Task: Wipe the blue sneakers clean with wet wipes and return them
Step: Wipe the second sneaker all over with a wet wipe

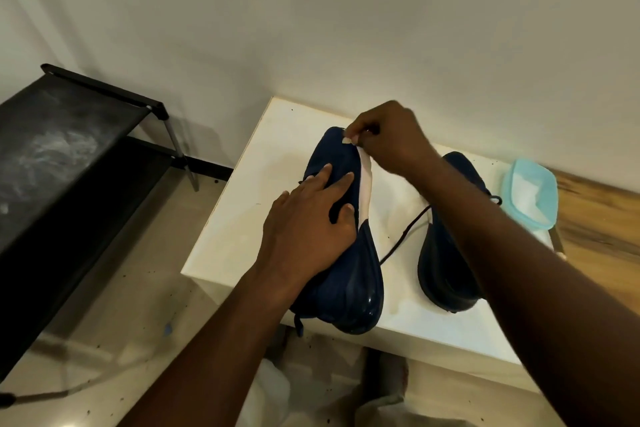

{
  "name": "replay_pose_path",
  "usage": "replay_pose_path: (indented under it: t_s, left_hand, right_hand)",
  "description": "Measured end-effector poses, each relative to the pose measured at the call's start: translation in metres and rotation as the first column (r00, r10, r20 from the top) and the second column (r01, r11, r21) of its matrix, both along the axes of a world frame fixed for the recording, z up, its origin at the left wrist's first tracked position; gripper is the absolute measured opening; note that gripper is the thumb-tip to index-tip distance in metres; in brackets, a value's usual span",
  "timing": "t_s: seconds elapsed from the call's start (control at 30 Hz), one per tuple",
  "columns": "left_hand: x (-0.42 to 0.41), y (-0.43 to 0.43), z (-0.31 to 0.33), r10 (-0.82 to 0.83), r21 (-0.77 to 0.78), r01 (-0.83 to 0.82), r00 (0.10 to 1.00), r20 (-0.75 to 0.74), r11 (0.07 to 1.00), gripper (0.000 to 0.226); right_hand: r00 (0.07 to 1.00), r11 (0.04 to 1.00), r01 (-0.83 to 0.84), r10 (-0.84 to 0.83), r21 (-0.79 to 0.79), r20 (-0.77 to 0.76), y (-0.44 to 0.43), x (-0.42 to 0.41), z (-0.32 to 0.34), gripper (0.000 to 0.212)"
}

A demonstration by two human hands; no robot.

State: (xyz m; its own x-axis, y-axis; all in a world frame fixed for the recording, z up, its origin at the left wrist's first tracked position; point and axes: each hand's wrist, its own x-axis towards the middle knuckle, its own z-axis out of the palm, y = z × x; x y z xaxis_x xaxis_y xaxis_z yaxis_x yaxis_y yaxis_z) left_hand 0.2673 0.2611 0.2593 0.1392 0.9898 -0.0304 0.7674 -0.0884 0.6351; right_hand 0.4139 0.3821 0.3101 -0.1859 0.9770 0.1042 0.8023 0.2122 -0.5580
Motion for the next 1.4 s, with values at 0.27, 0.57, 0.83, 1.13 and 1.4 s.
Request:
replay_pose_path:
  t_s: [0.27, 0.57, 0.83, 1.13, 1.4]
  left_hand:
    - [0.006, -0.001, -0.001, 0.027, -0.013, -0.027, 0.999, -0.027, 1.0, 0.054]
    - [0.014, -0.003, 0.002, 0.018, -0.006, -0.018, 0.999, -0.04, 1.0, 0.055]
    - [0.004, -0.003, -0.001, 0.027, -0.068, -0.027, 1.0, -0.005, 0.997, 0.055]
    - [0.007, -0.001, 0.0, 0.014, -0.049, -0.016, 0.999, -0.041, 0.999, 0.055]
    - [0.009, -0.004, -0.002, -0.005, 0.109, 0.004, 1.0, 0.01, 0.994, 0.048]
  right_hand:
    - [0.997, 0.997, 0.048, -0.045, -0.059, 0.062, 0.034, -0.029, -0.001, 0.022]
    - [0.992, 0.991, 0.122, -0.123, 0.059, 0.008, -0.003, -0.005, -0.012, 0.028]
    - [0.988, 0.994, 0.019, -0.036, 0.112, 0.149, -0.004, -0.006, -0.014, 0.028]
    - [0.921, 0.986, -0.13, 0.082, 0.104, 0.38, 0.026, -0.023, -0.019, 0.03]
    - [0.933, 0.946, -0.24, 0.163, 0.22, 0.321, -0.059, -0.009, -0.018, 0.034]
